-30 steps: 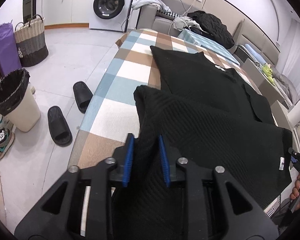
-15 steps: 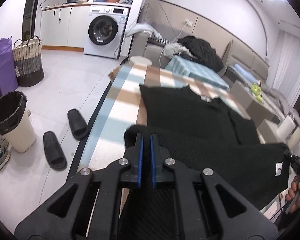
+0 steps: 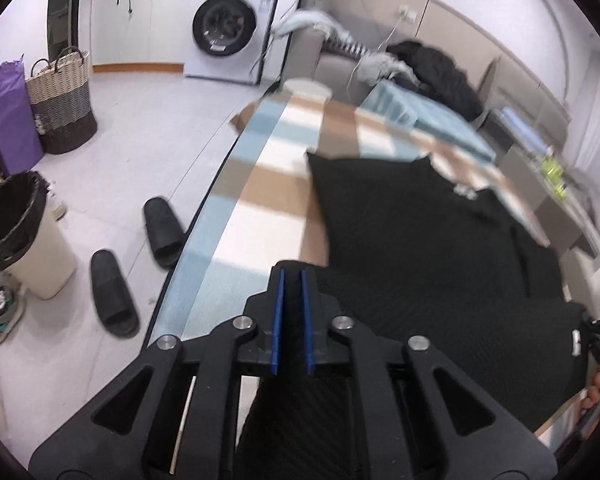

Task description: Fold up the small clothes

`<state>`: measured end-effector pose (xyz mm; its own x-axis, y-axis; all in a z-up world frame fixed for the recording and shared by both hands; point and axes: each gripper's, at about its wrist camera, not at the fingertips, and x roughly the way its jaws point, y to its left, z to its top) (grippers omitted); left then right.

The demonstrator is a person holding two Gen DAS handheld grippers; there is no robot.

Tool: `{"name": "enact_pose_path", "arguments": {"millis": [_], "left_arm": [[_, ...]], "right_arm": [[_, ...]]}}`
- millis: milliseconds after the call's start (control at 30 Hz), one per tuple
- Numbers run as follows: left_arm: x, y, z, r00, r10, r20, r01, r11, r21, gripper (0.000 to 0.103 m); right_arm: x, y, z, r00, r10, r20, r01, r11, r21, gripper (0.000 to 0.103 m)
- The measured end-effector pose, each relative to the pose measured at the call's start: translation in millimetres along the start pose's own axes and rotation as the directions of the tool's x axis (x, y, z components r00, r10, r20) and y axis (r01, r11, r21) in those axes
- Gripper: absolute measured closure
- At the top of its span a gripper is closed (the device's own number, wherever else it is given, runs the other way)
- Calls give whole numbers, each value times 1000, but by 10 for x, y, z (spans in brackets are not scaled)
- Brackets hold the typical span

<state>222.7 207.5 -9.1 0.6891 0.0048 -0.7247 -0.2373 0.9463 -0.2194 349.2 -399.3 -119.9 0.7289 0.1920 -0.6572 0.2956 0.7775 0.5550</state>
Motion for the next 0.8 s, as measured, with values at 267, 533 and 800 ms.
{"name": "enact_pose_path", "arguments": {"millis": [267,533,800], "left_arm": [[194,20,-335,993,-72,-96,73,997,6,44],[354,-132,-395,986,-127,-106,129,992,4,66],[219,-346,-479,993,-77,-92,87,990,110,83]], "right_arm": [[-117,-223,-184,997,4,-74,-7,999,-45,56],[65,-72,-251,992,2,-129,-20,990,-138,56],[81,105,-344,992,-34,-125,-1,964,-266,82]]}}
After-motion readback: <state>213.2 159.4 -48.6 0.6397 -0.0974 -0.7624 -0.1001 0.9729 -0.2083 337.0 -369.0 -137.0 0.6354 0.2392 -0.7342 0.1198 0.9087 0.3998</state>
